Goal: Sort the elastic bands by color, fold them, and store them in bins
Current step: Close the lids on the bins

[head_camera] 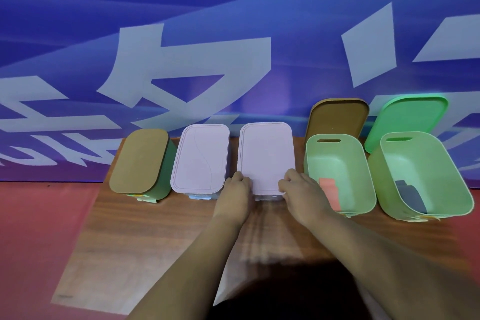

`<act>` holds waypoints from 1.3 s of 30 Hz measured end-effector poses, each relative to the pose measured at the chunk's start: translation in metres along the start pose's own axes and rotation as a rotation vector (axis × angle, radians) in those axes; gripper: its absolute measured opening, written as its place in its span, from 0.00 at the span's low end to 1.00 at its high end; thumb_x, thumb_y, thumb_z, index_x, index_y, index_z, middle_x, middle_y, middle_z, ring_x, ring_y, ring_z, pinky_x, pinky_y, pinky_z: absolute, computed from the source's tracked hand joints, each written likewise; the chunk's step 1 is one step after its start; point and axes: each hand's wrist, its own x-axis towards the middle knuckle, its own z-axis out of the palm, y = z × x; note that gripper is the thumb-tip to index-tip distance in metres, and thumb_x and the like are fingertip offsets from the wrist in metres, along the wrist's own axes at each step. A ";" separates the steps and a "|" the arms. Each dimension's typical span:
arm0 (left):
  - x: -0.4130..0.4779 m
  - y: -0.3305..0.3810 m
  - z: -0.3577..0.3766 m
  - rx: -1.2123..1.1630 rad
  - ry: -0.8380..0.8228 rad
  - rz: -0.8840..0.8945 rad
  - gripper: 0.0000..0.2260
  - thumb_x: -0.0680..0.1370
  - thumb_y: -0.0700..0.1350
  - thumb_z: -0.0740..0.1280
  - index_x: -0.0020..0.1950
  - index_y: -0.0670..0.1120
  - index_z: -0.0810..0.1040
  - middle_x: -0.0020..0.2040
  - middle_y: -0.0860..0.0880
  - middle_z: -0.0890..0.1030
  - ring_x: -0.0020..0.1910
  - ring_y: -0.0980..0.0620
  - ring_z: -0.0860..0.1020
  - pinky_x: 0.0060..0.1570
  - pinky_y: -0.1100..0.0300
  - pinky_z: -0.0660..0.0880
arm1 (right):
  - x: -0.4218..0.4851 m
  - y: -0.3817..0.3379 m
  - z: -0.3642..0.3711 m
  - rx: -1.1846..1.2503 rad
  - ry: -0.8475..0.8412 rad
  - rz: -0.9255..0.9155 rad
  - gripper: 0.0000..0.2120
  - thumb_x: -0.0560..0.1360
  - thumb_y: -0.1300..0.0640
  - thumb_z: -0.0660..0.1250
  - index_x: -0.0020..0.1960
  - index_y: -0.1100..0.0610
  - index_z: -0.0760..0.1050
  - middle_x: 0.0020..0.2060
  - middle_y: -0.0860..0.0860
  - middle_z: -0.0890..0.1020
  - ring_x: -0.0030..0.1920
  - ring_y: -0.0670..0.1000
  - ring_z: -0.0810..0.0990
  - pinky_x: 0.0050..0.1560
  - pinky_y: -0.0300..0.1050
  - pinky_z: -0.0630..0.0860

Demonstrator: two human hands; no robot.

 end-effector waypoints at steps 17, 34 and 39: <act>0.024 0.020 -0.015 0.187 -0.104 -0.067 0.10 0.77 0.43 0.66 0.58 0.45 0.78 0.58 0.45 0.74 0.57 0.42 0.73 0.50 0.52 0.74 | 0.012 0.020 -0.013 0.107 0.056 -0.027 0.09 0.73 0.54 0.73 0.52 0.47 0.81 0.51 0.47 0.76 0.48 0.56 0.76 0.50 0.51 0.75; 0.174 0.210 -0.056 0.061 0.054 0.225 0.13 0.79 0.39 0.65 0.63 0.41 0.71 0.63 0.42 0.71 0.57 0.39 0.74 0.50 0.44 0.76 | 0.077 0.168 -0.153 0.008 0.182 0.368 0.22 0.77 0.54 0.69 0.69 0.53 0.70 0.63 0.55 0.73 0.62 0.62 0.76 0.63 0.57 0.76; 0.183 0.225 -0.043 0.072 0.051 0.164 0.15 0.79 0.38 0.64 0.66 0.42 0.69 0.64 0.43 0.70 0.58 0.41 0.74 0.53 0.44 0.78 | 0.076 0.177 -0.155 -0.009 0.103 0.352 0.23 0.77 0.54 0.69 0.69 0.54 0.68 0.61 0.55 0.74 0.61 0.62 0.76 0.63 0.57 0.75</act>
